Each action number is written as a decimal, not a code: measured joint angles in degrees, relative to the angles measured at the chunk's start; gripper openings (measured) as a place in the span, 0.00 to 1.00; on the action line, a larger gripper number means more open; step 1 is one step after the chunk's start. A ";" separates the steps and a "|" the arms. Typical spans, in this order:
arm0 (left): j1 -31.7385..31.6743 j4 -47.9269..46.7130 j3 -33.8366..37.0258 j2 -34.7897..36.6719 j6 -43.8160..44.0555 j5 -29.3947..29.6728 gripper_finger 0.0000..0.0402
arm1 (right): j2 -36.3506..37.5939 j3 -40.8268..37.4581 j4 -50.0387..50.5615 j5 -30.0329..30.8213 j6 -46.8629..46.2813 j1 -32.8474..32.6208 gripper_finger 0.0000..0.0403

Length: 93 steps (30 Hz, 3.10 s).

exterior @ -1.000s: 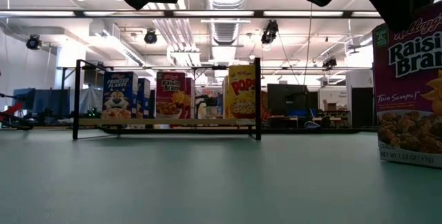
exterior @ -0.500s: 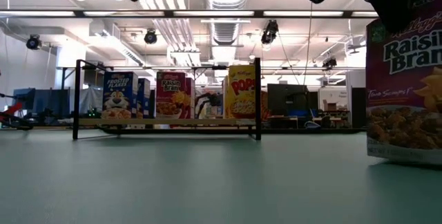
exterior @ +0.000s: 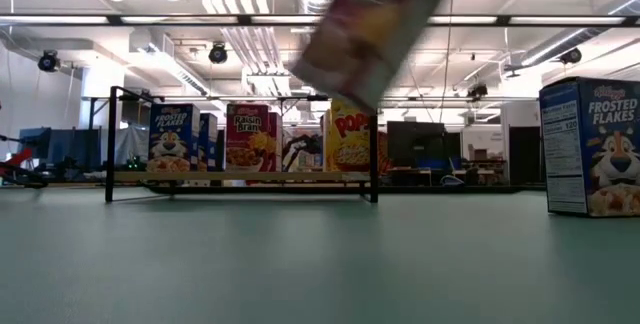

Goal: Stack cereal on shelf
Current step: Put the pink cereal box on the shelf

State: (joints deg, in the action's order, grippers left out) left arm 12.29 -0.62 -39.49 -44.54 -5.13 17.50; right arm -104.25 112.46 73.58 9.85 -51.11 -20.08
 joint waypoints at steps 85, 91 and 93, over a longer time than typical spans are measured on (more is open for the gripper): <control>0.00 -0.06 4.49 11.81 -5.63 2.88 0.00 | -18.76 19.41 -15.57 -3.37 71.09 31.49 0.52; -0.04 -2.57 4.49 8.43 -4.24 14.56 0.00 | -15.91 15.95 -14.62 -4.30 69.34 31.48 0.40; -0.29 -2.75 4.49 6.85 -4.24 18.30 0.00 | -14.95 12.80 -16.06 -4.31 69.00 31.48 0.35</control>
State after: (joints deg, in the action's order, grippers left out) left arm 12.00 -3.37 -35.00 -37.69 -9.37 35.80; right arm -119.20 125.27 57.53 5.54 17.89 11.40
